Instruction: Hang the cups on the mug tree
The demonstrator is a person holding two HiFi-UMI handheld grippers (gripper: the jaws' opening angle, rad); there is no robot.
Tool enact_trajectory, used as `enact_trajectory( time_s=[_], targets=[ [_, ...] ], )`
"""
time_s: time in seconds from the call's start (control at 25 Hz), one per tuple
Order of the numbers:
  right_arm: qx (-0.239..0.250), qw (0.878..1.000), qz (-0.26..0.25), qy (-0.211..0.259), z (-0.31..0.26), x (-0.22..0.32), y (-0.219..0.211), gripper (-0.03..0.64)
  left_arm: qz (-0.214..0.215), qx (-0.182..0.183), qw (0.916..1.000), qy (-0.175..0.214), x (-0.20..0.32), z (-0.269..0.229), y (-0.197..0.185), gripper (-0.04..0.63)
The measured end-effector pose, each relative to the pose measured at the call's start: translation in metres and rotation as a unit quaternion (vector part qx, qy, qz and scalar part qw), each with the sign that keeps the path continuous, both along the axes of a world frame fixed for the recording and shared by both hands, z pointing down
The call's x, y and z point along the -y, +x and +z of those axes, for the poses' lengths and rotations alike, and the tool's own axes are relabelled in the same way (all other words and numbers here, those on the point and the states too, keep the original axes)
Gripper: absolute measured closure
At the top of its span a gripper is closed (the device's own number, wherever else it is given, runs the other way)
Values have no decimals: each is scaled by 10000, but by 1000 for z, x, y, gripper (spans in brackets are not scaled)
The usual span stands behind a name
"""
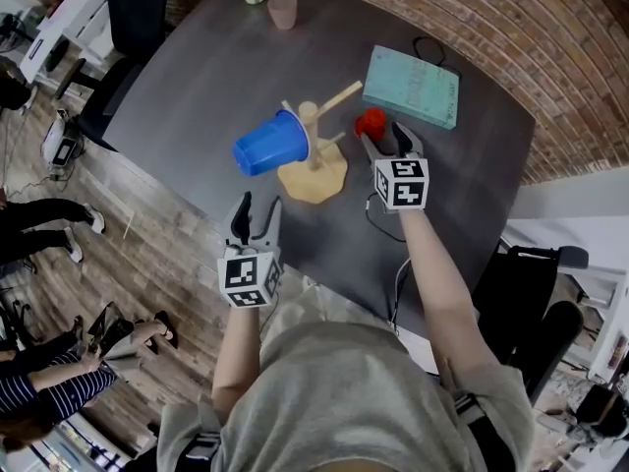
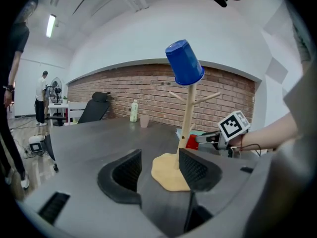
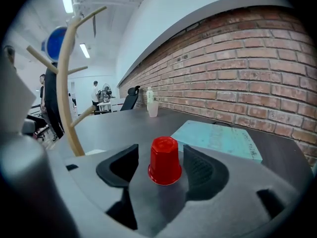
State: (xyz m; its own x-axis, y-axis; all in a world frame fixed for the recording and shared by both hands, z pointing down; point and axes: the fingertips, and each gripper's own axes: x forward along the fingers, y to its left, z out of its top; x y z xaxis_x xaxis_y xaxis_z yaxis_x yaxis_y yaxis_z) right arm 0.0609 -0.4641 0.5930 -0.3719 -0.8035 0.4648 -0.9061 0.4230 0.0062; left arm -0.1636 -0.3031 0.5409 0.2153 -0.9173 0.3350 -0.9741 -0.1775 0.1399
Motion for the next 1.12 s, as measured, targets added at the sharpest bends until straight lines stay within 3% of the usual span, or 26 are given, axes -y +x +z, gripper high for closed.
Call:
enact_trajectory(
  time_s=[0.32,0.52,1.12],
  targets=[
    [6,9999,30,-149,18,19,0,351,2,-8,10000,-32,7,4,2,364],
    [-73,9999,36,-109,21,23,-5,408,-10,16,10000,-39,8,4,-1,364],
    [-183,9998,-39,87,-2,18,-6,411,43,14,10000,45,7,-4,0,364]
  ],
)
